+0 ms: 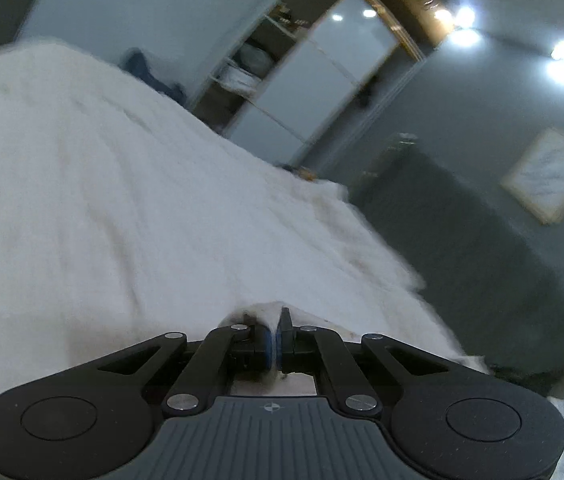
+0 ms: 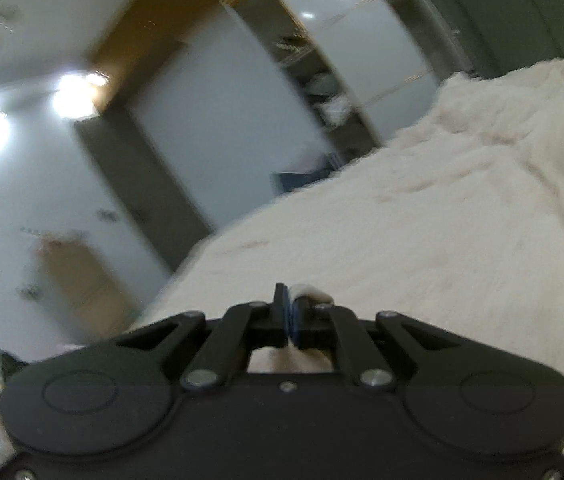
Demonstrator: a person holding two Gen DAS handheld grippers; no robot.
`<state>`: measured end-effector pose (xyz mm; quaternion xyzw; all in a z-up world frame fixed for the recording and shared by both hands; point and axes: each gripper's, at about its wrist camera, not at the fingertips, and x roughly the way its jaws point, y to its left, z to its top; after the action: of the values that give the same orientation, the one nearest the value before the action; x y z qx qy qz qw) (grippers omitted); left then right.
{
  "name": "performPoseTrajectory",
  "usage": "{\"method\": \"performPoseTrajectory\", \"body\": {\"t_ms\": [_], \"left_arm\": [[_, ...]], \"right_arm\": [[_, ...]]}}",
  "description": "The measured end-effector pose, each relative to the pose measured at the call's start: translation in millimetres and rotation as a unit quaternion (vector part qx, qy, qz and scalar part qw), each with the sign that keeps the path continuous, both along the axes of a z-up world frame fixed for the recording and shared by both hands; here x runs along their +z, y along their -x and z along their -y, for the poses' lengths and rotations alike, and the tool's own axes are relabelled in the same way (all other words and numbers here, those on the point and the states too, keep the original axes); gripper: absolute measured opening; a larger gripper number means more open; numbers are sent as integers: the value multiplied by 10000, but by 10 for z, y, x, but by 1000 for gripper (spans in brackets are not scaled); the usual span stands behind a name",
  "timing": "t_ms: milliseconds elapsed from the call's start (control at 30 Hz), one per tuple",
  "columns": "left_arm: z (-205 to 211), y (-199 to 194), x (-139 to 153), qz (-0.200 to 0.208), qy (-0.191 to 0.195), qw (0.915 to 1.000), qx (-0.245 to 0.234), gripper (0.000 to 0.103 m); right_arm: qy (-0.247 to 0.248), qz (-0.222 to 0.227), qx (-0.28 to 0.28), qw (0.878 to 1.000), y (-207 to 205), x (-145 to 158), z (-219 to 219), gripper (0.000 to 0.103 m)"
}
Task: Fold clothes
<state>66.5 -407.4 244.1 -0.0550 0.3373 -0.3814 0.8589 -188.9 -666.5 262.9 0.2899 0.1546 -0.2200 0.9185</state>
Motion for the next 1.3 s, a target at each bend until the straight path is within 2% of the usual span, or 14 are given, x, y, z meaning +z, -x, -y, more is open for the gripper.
{"method": "performPoseTrajectory", "body": {"t_ms": [67,200,333,433,533,700,867,900,933,967,1033,1133,1200,1300], "left_arm": [[361,-174,-153,31,-562,9976,412,57],[634,-242,-600,-589,-761,9936,586,55],[-99,453,-755,-973,185,9928,671,55],[-592,926,-905,-1485,762,9813,959,57],[-819,1205,-1163,-1846,876,9711,1237,58],[-933,1343,-1437,-2153,1044,9609,1392,58],[-889,1082,-1718,-2304,1245,9446,1979,56],[-879,1028,-1785,-2442,1623,9323,2118,54],[-862,979,-1850,-2594,1954,9190,2236,45],[-830,958,-1893,-2770,2080,9099,2283,3],[-860,989,-1834,-2659,2132,9088,2405,3],[-1245,1260,-1473,-2209,2812,8992,2523,3],[-1435,1508,-1295,-1820,2670,9106,2576,3],[-1606,1760,-1356,-1864,2320,9168,2664,3]], "right_arm": [[-117,-634,-347,9973,-461,-232,126,9],[33,-1251,-467,9910,-762,-521,-35,16],[86,-1138,-159,9933,-363,-533,-593,33],[-157,-951,-84,9953,228,-640,-1065,37],[-863,-716,-76,9937,621,-923,-1498,46],[-1854,-502,-487,9802,697,-1430,-1495,47],[-2610,118,-1116,9588,708,-1676,-1319,46],[-2747,287,-1250,9529,709,-1707,-1275,45],[-2882,456,-1383,9464,709,-1739,-1231,35],[-3015,625,-1514,9393,709,-1770,-1187,5],[-3275,960,-1775,9230,709,-1832,-1100,4],[-2922,1404,-1955,9256,943,-1526,-1128,3],[-2780,1353,-2045,9288,1091,-1435,-1176,3],[-2796,938,-2289,9277,1368,-1500,-1270,3]]}}
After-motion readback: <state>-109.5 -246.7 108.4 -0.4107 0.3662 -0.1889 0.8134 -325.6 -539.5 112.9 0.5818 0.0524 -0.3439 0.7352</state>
